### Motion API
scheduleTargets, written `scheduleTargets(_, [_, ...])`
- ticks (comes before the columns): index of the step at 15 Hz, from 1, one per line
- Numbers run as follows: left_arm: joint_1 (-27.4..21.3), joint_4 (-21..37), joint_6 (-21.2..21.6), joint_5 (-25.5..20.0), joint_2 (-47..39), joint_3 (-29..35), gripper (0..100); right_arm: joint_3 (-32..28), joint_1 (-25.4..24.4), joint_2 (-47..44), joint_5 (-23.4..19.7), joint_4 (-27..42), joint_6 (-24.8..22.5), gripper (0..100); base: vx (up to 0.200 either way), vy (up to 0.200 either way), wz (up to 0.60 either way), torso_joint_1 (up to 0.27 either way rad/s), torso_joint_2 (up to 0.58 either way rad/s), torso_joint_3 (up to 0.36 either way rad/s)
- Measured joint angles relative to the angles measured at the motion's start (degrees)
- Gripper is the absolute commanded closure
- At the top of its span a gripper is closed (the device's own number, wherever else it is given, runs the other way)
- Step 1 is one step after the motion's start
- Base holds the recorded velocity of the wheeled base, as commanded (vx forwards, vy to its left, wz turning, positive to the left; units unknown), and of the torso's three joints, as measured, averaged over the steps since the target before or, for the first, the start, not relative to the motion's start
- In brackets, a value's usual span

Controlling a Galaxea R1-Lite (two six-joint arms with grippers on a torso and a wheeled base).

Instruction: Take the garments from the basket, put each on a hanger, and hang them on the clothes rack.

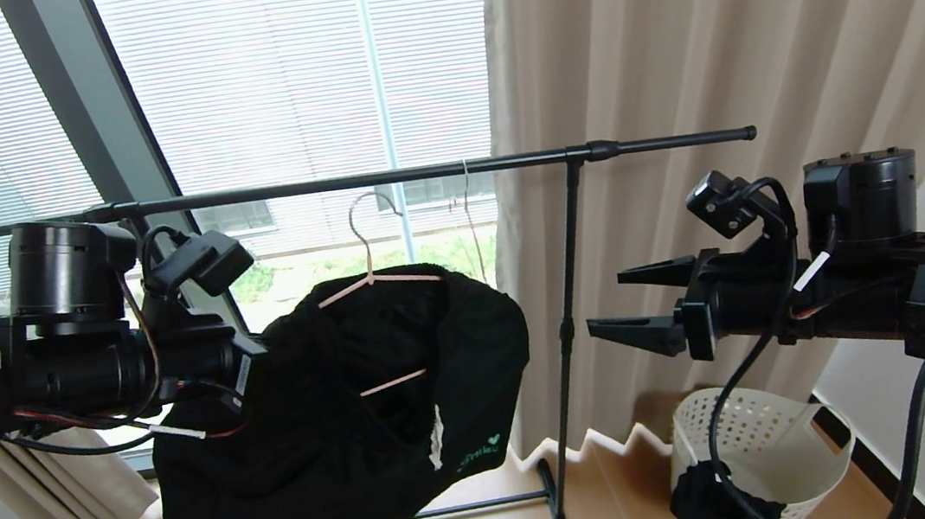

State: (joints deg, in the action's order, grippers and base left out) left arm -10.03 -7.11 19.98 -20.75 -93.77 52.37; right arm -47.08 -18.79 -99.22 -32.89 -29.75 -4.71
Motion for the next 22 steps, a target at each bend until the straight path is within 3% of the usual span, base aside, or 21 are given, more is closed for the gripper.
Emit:
scheduleTargets(6, [-3.0,-1.5,-0.4,7.4,-6.4,-0.1,100,-0.3,-0.1,-0.8,0.5,0.0,0.0,0,0.000,0.000,0.00,0.000,0.00,0.000])
scheduleTargets(15, [-3.5,-14.2,-3.3,18.1,-18.4,0.5,100,-0.5,-0.1,-1.7,0.6,0.0,0.0,0,0.000,0.000,0.00,0.000,0.00,0.000])
scheduleTargets(22, [-3.2,-15.9,-13.3,20.0,-23.1,8.9,100,-0.4,-0.1,-1.8,0.5,0.0,0.0,0,0.000,0.000,0.00,0.000,0.00,0.000])
